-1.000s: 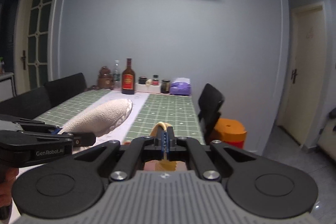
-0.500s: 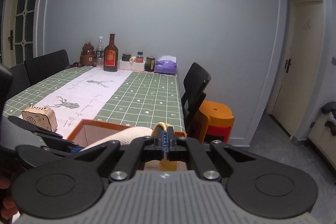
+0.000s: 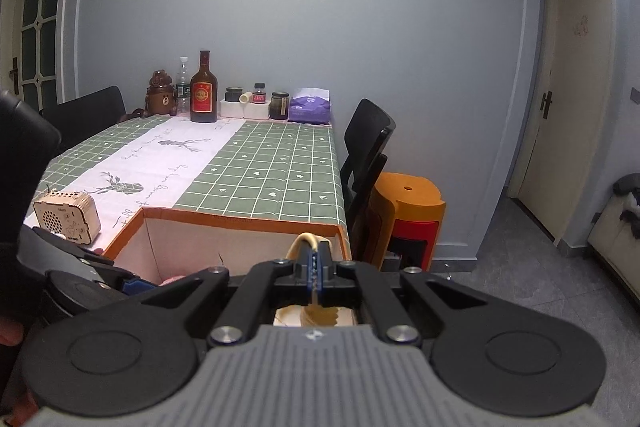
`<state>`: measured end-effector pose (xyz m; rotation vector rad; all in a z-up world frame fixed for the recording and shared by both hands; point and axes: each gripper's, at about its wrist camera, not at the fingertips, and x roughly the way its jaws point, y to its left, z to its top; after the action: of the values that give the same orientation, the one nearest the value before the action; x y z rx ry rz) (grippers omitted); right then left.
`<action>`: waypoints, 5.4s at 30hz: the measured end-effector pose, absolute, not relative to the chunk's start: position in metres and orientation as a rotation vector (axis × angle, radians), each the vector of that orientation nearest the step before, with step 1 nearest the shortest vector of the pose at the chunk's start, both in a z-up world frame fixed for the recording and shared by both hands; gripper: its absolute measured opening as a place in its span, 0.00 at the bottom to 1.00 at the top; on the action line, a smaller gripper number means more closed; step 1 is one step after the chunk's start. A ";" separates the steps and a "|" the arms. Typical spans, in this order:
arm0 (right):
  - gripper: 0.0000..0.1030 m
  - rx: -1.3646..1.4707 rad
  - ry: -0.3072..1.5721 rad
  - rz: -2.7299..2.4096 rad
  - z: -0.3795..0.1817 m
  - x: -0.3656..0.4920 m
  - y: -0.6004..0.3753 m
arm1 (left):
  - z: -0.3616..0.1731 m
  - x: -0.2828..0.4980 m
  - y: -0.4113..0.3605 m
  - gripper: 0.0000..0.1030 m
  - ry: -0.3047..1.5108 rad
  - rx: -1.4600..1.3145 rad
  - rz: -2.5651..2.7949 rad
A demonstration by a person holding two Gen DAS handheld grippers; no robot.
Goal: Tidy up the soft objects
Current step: 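Carry the white mitt with the left gripper while the right carries the yellow cloth to the box, then open both grippers to drop the mitt and yellow cloth into the box, then move the right gripper back to the white plastic bag and grasp it, then lift the white bag with the right gripper while the left grasps the red sponge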
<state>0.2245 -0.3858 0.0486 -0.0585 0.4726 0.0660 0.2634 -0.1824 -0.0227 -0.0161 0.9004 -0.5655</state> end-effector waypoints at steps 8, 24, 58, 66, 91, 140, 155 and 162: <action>0.00 -0.028 0.477 0.069 0.056 0.216 -0.389 | 0.003 0.251 -0.154 0.86 0.838 -0.104 -0.539; 0.00 -0.220 0.682 0.161 0.045 0.298 -0.363 | 0.021 0.241 -0.102 0.86 0.779 -0.186 -0.384; 0.92 -0.347 0.661 0.175 0.067 0.283 -0.324 | 0.037 0.219 -0.081 0.86 0.692 -0.215 -0.340; 0.95 -0.262 0.545 0.197 0.097 0.223 -0.296 | 0.057 0.182 -0.062 0.87 0.581 -0.199 -0.292; 0.97 -0.079 0.532 0.337 0.016 0.148 -0.148 | 0.007 0.118 0.083 0.88 0.458 -0.107 0.128; 0.29 -0.238 0.604 0.294 -0.056 0.228 -0.092 | -0.072 0.110 0.165 0.88 0.597 -0.215 0.173; 0.37 -0.275 0.791 0.570 -0.052 0.164 -0.097 | -0.063 0.088 0.162 0.88 0.576 -0.207 0.173; 0.95 -0.302 0.776 0.625 -0.051 0.160 -0.099 | -0.064 0.081 0.167 0.88 0.585 -0.202 0.189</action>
<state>0.1598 -0.0991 -0.0514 -0.3018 0.7757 0.6248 0.0810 0.1665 -0.0644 -0.2018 0.5849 0.1888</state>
